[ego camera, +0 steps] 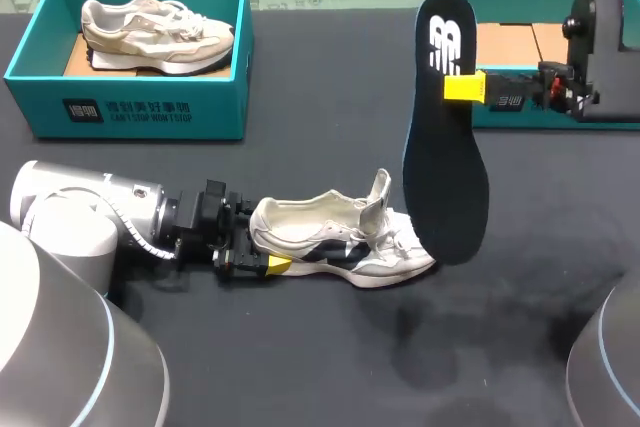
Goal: Take the shoe out of the shoebox, open the shoe tongue, remove and reinsert the insole, then place the shoe into the shoebox
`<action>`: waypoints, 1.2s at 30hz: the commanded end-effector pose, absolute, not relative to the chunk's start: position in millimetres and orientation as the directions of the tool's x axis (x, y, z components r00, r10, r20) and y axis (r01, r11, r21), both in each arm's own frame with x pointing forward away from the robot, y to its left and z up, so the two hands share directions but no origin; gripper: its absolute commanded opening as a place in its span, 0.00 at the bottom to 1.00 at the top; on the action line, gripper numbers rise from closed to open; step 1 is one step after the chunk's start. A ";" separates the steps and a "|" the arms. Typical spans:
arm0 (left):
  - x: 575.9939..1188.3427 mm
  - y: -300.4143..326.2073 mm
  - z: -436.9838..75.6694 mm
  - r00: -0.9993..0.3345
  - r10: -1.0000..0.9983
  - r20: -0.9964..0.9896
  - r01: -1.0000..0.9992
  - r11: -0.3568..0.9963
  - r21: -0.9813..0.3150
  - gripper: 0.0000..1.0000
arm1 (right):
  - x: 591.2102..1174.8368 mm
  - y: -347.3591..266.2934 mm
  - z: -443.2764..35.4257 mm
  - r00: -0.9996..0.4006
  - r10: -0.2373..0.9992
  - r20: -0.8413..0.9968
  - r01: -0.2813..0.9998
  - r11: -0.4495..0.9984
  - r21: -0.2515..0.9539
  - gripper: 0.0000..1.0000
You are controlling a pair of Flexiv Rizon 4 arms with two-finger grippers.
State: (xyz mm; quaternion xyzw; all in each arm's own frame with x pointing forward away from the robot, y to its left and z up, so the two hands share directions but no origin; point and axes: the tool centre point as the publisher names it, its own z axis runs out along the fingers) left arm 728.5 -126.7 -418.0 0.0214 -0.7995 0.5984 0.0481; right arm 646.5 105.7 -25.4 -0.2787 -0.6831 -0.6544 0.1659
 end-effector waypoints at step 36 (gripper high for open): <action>731.1 -125.4 -417.8 -0.995 0.032 0.097 -0.084 0.279 -0.957 0.45 | 610.1 125.1 -29.1 -0.805 0.202 0.558 0.563 -0.037 0.826 0.00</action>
